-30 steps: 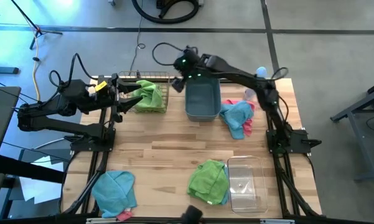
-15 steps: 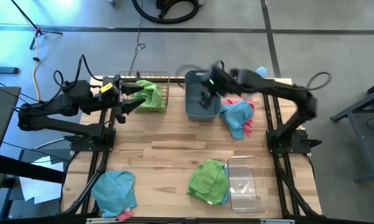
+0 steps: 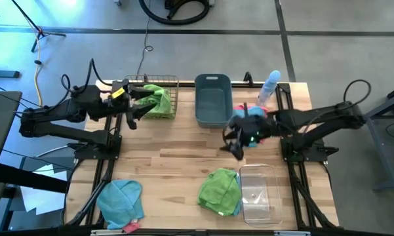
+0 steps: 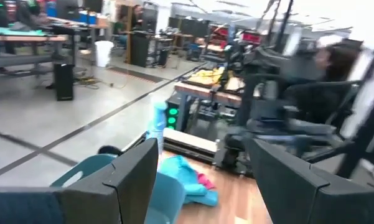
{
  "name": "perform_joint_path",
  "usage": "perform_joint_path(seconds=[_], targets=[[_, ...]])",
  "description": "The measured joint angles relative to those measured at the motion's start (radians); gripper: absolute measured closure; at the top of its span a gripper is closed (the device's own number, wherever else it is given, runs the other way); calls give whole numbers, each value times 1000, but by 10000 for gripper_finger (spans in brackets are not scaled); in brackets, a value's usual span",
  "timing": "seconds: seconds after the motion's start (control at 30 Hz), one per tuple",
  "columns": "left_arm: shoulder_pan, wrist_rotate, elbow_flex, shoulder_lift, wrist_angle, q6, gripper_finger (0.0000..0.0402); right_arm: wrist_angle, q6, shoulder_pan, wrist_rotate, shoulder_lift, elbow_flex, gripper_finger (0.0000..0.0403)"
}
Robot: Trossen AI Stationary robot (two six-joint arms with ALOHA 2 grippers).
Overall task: Sort microfiber towel by color & place in baskets
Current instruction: Put the green towel into the wire basket
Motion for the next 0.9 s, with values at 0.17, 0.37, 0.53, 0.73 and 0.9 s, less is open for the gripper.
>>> perform_joint_path(seconds=[0.17,0.37,0.53,0.73,0.9], targets=[[0,-74,0,19,-22,-14,161,113,-229,97,3,91,0,126],[-20,-13,0,59,-57,-196,161,106,-312,154,-116,177,0,126],[-55,83,0,100,-80,-251,161,-26,-297,236,-145,292,90,126],[-98,139,0,132,-79,-152,161,-250,-236,281,5,475,269,126],[-114,139,0,132,-77,-112,161,-333,-197,283,0,616,383,126]])
